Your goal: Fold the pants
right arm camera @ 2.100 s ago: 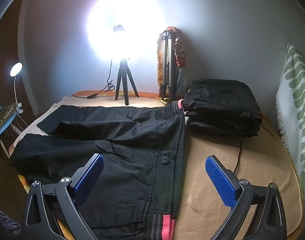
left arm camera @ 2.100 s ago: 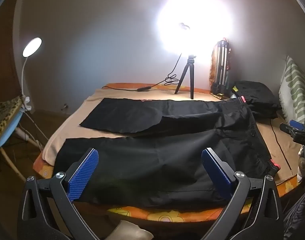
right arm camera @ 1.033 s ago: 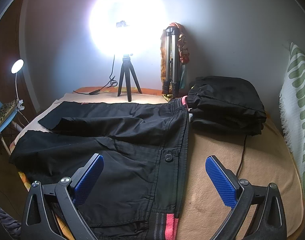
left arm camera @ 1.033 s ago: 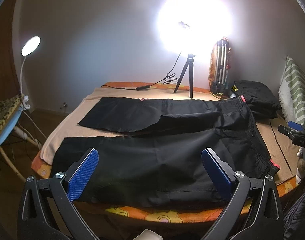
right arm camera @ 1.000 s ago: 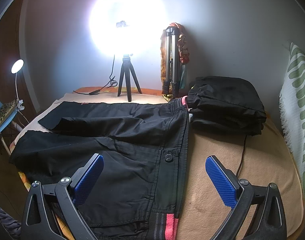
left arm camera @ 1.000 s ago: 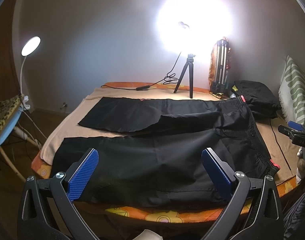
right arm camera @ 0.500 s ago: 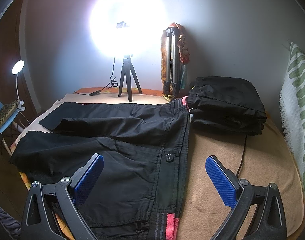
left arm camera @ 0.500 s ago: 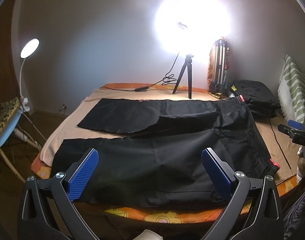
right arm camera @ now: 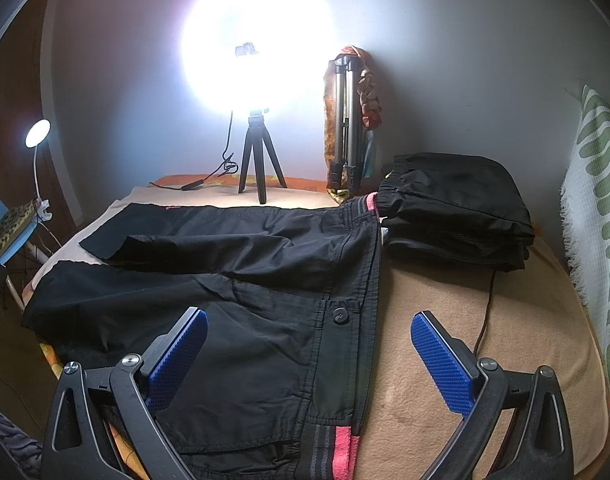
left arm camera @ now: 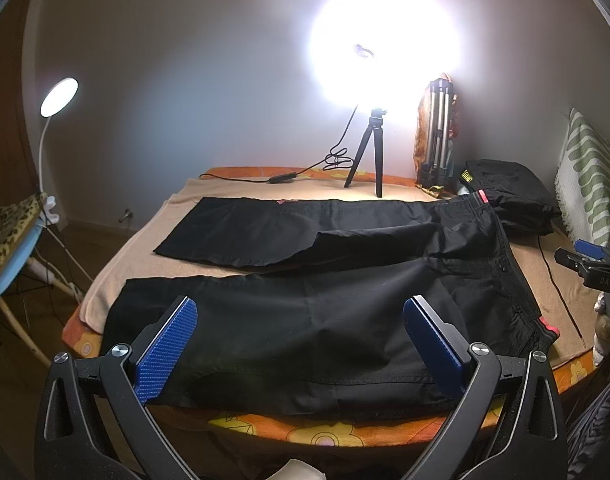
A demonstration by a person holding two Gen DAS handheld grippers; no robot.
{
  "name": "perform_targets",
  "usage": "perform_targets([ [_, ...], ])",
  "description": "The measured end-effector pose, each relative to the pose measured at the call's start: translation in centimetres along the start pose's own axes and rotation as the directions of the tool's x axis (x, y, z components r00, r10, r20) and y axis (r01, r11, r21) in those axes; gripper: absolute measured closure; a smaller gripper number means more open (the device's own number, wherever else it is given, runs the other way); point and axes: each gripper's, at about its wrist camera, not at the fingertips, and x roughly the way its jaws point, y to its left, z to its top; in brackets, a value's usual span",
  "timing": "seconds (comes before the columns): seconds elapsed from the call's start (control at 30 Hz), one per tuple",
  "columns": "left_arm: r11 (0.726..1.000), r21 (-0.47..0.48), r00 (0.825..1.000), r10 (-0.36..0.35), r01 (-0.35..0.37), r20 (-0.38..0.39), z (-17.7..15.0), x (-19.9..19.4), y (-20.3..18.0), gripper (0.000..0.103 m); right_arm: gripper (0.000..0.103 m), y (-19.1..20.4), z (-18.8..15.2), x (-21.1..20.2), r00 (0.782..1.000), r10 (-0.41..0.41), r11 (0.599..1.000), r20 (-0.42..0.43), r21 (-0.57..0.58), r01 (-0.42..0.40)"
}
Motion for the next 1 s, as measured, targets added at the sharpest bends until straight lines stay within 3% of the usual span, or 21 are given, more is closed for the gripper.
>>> perform_targets([
  [1.0,1.0,0.006,1.0,0.009,-0.009,-0.005,-0.27,0.23,-0.33,0.0,0.0,0.65,-0.2,0.03,1.0,0.004,1.0,-0.002,-0.003,-0.004],
])
